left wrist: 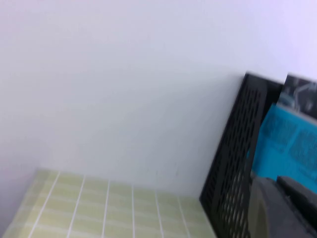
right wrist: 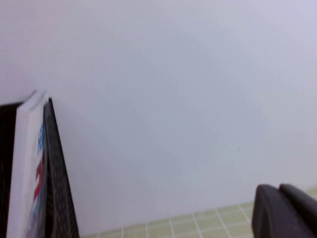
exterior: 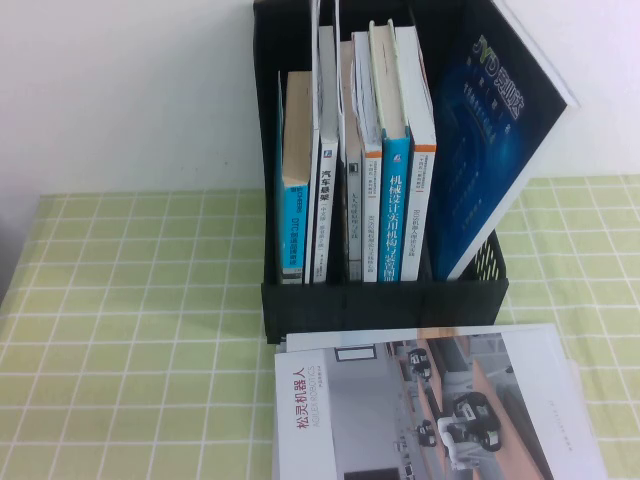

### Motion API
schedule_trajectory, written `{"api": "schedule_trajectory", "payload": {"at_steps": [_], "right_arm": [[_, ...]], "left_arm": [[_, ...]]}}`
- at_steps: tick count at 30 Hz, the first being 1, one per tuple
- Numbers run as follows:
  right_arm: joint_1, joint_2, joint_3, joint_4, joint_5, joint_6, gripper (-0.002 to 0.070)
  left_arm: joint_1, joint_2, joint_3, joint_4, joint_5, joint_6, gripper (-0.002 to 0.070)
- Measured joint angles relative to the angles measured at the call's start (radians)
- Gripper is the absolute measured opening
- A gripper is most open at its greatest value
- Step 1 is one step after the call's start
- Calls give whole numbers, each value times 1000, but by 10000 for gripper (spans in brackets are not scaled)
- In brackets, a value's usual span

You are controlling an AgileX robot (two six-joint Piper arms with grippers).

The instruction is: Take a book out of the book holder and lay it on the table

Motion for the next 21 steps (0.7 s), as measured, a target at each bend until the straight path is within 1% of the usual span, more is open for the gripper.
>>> {"api": "schedule_trajectory", "payload": {"at_steps": [2, 6, 10, 14, 19, 21], "right_arm": [[0, 0, 0, 0, -19, 0, -2], [0, 0, 0, 0, -171, 32, -2], [0, 0, 0, 8, -311, 102, -2], [0, 0, 0, 15, -393, 124, -1], [0, 0, 0, 17, -569, 169, -2], [0, 0, -17, 17, -596, 177, -2]], "left_arm": [[0, 0, 0, -3, -10, 0, -3], [0, 0, 0, -6, -55, 6, -3], [0, 0, 0, -33, -131, -86, -3], [0, 0, 2, -59, -297, -170, -3], [0, -1, 3, -67, -583, -238, -3], [0, -1, 0, -69, -651, -291, -3]]}}
